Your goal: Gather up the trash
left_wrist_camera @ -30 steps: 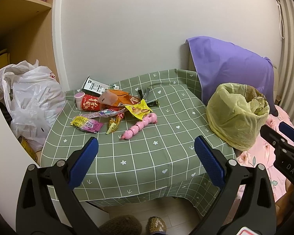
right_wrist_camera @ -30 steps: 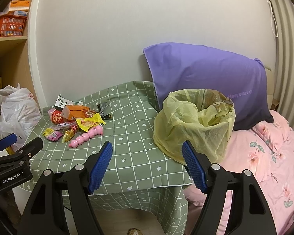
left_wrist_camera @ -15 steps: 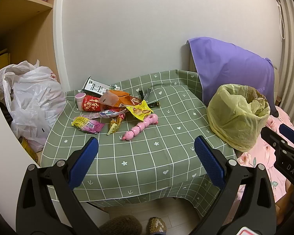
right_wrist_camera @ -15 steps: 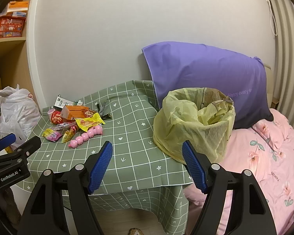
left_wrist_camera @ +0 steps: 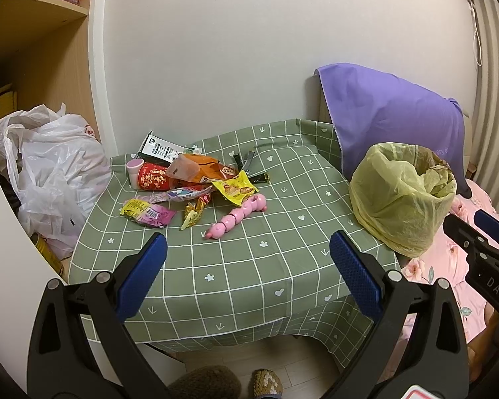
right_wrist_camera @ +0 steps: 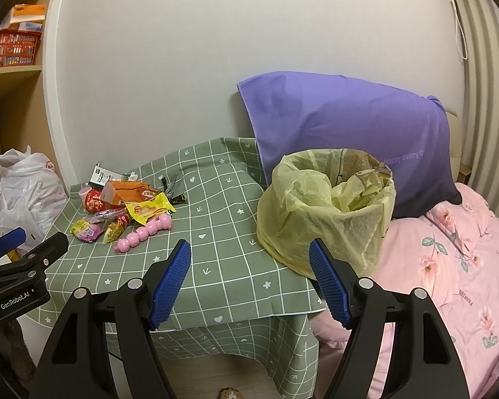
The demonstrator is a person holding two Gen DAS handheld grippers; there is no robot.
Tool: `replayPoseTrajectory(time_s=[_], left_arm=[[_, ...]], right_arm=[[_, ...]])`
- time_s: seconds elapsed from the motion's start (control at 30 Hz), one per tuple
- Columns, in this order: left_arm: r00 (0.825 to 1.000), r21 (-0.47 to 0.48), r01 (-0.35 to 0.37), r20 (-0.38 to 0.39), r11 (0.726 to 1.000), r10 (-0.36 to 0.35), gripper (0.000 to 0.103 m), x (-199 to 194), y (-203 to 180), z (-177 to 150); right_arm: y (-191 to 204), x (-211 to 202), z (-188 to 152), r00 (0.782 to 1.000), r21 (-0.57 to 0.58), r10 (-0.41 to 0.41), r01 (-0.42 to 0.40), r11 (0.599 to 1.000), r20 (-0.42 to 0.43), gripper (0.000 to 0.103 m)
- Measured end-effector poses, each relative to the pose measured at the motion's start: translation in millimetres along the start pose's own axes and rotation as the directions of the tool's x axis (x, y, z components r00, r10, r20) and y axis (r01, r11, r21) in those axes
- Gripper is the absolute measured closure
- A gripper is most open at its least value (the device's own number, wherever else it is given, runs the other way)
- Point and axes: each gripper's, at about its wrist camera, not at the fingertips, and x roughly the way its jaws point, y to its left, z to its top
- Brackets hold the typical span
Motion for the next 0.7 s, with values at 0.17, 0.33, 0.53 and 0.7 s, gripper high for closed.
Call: replayPoseTrajectory(time_s=[0.17,0.33,0.53,0.7], left_arm=[[1.0,0.0,-0.001,0.001,1.0,0.001,0.009,-0.7,-1.3,-0.3],[1.0,0.002,0.0,0.002,1.0,0.0,0.009,-0.6,-2.4,-0.9],[1.0,-0.004,-0.004,0.002,1.0,0.004,0.009,0.5,-2.5,-0.1],[1.0,-0.017,-0.006,0.001,1.0,0.006,0.009,5.4,2.0,2.7]], right_arm=[[-0.2,-1.8,-0.5,1.0,0.002,-0.003,0.002,1.0,0.003,0.033],[-0.2,-1.7,-0.4,1.0,0.002,-0.002,0.002,1.0,0.003,0.033],[0.2,-1.4,0.4,1.0,0.002,-0.002,0.002,1.0,0.004,0.033],[0.9,-0.1,3.2,1.0,-0.005,-0.001,0.001,1.0,0.004,0.033]])
